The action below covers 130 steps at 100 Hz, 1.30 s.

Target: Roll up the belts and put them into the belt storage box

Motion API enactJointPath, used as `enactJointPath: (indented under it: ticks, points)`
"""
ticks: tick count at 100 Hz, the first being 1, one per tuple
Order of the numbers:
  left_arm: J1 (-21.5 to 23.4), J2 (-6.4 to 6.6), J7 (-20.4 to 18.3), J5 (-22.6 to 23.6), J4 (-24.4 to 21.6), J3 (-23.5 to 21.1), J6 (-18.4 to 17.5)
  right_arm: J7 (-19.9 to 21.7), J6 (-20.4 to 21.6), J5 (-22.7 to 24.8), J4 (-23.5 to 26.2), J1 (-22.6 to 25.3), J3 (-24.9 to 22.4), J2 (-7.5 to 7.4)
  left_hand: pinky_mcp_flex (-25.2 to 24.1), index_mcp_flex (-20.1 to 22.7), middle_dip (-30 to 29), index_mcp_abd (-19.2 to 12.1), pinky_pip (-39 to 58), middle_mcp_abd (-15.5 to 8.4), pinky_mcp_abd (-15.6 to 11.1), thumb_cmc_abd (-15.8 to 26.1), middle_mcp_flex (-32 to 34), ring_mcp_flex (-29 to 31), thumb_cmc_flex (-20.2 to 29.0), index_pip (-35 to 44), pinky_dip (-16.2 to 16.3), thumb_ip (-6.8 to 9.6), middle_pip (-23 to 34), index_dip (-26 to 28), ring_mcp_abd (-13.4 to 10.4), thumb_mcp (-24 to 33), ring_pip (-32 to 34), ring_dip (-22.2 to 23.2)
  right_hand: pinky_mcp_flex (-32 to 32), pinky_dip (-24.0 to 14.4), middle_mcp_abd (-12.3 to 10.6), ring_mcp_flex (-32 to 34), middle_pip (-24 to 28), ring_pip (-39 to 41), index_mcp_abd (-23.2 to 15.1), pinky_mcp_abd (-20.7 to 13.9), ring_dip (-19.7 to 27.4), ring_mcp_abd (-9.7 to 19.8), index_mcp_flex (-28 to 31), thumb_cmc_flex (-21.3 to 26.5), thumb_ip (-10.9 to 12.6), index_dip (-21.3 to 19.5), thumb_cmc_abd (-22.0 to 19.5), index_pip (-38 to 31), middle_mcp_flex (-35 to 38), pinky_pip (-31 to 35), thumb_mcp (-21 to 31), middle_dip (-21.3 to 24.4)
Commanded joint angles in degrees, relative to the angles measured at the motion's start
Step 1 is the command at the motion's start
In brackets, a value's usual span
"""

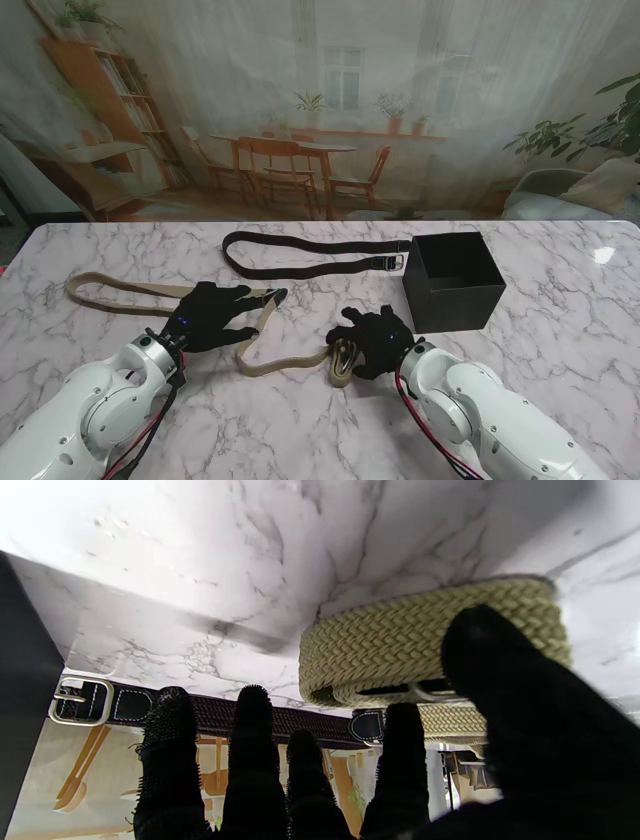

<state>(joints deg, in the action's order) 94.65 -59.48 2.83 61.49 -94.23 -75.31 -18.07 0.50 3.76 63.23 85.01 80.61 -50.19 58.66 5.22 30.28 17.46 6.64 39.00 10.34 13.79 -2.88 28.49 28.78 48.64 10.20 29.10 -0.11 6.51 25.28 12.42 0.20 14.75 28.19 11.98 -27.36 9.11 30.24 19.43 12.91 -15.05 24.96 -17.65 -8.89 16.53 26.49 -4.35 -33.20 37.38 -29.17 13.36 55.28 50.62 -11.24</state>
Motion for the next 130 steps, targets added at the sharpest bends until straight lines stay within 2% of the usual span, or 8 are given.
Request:
enactJointPath:
  ticks: [1,30,47,56,69,77,111,130]
  points:
    - [0.12,-0.14,-0.66,-0.06,0.10,0.07,-0.12,-0.10,0.13,0.05,-0.89,0.22,0.44,0.25,-1.07,-0.19,0.22,0.64,-1.67,0.14,1.73,2.63,-1.98,-1.86,0.06,0.02,0.74,-0.55,-0.21,0.61,0.10,-1.76,-1.04,0.15,-0.88,0.79,-0.75,-1.14,-0.73,-1.55,-5.49,2.48,1.00,-0.94,5.40,-1.59,-0.70,-4.02,-0.28,-8.29,-0.13,-0.48,-0.60,-0.03]
    - [0.05,-0.13,-0.57,-0.10,0.25,0.09,-0.34,-2.70,-0.49,-2.00,-2.06,0.14,1.00,0.85,-1.02,-0.19,0.23,0.65,-1.69,0.15,1.71,2.68,-1.99,-1.87,0.12,0.03,0.74,-0.53,-0.19,0.63,0.11,-1.70,-1.05,0.15,0.56,1.01,-12.46,6.25,4.71,0.07,-3.75,1.85,0.66,1.84,6.58,-0.15,-0.85,-12.35,0.19,-18.94,22.00,0.38,0.68,-3.11]
    - [0.04,-0.13,-0.47,-0.08,0.33,0.09,-0.42,-5.07,-0.71,-2.74,-3.25,0.09,1.61,1.18,-1.03,-0.15,0.24,0.64,-1.70,0.11,1.76,2.64,-1.93,-1.87,0.08,0.05,0.76,-0.54,-0.17,0.64,0.08,-1.71,-1.04,0.17,5.83,-0.26,-14.97,20.35,13.87,5.57,-2.00,-0.46,-4.49,7.36,9.02,2.15,-2.59,-10.17,-0.31,-19.25,42.51,3.58,4.01,-15.47]
    - [0.03,-0.13,-0.48,-0.10,0.35,0.11,-0.39,-6.84,-0.32,-2.53,-3.69,0.48,1.46,1.27,-1.03,-0.14,0.24,0.71,-1.70,0.20,1.77,2.58,-1.90,-1.83,0.11,0.06,0.77,-0.53,-0.16,0.64,0.10,-1.72,-1.02,0.17,9.33,-1.11,-15.44,26.00,17.25,8.54,-0.17,-3.36,-6.80,9.04,10.74,4.78,-6.44,-4.76,0.41,-15.63,50.62,6.13,3.01,-20.29]
    - [-0.01,-0.14,-0.43,-0.10,0.38,0.15,-0.38,-7.97,0.36,-1.48,-3.02,2.31,-0.29,1.15,-1.01,-0.14,0.25,0.67,-1.68,0.09,1.72,2.63,-1.92,-1.82,0.10,0.05,0.79,-0.54,-0.16,0.64,0.10,-1.73,-1.01,0.18,13.26,-1.43,-15.35,31.94,21.13,11.88,2.14,-4.85,-9.39,9.56,10.97,5.64,-6.17,5.16,-0.36,-6.20,58.25,9.07,4.06,-20.90]
    - [-0.04,-0.14,-0.40,-0.11,0.41,0.18,-0.34,-8.11,0.46,-0.84,-2.17,3.97,-1.90,1.04,-1.03,-0.13,0.25,0.67,-1.69,0.12,1.70,2.62,-1.92,-1.85,0.13,0.05,0.79,-0.53,-0.14,0.64,0.11,-1.70,-1.02,0.18,15.02,-0.85,-14.28,35.79,22.81,14.32,2.74,-4.67,-10.95,8.97,7.88,5.78,-4.47,18.80,-1.23,-6.51,62.74,10.47,5.31,-19.54]
    - [-0.39,-0.12,-0.66,-0.25,0.59,0.61,-0.25,-9.67,-3.58,0.83,1.69,11.66,-7.25,1.19,-1.00,-0.18,0.26,0.65,-1.72,0.12,1.77,2.64,-1.87,-1.84,0.11,0.04,0.80,-0.54,-0.12,0.63,0.08,-1.71,-1.02,0.18,17.92,-0.91,-11.26,41.48,21.50,18.37,8.12,-3.65,-12.17,6.43,9.68,4.83,-0.70,19.76,-5.54,-8.02,69.76,12.88,4.92,-17.83]
    - [-0.82,-0.08,-1.06,-0.38,0.79,1.12,-0.14,-9.26,-5.68,0.20,2.25,12.54,-7.71,1.40,-0.98,-0.15,0.27,0.68,-1.70,0.15,1.69,2.64,-1.83,-1.79,0.18,0.06,0.82,-0.52,-0.10,0.64,0.14,-1.67,-0.99,0.20,15.44,-0.98,-8.80,36.68,17.86,16.27,11.27,-4.21,-11.56,3.95,9.60,-0.87,-0.89,20.48,-8.34,-6.67,61.16,13.44,-0.89,-16.91]
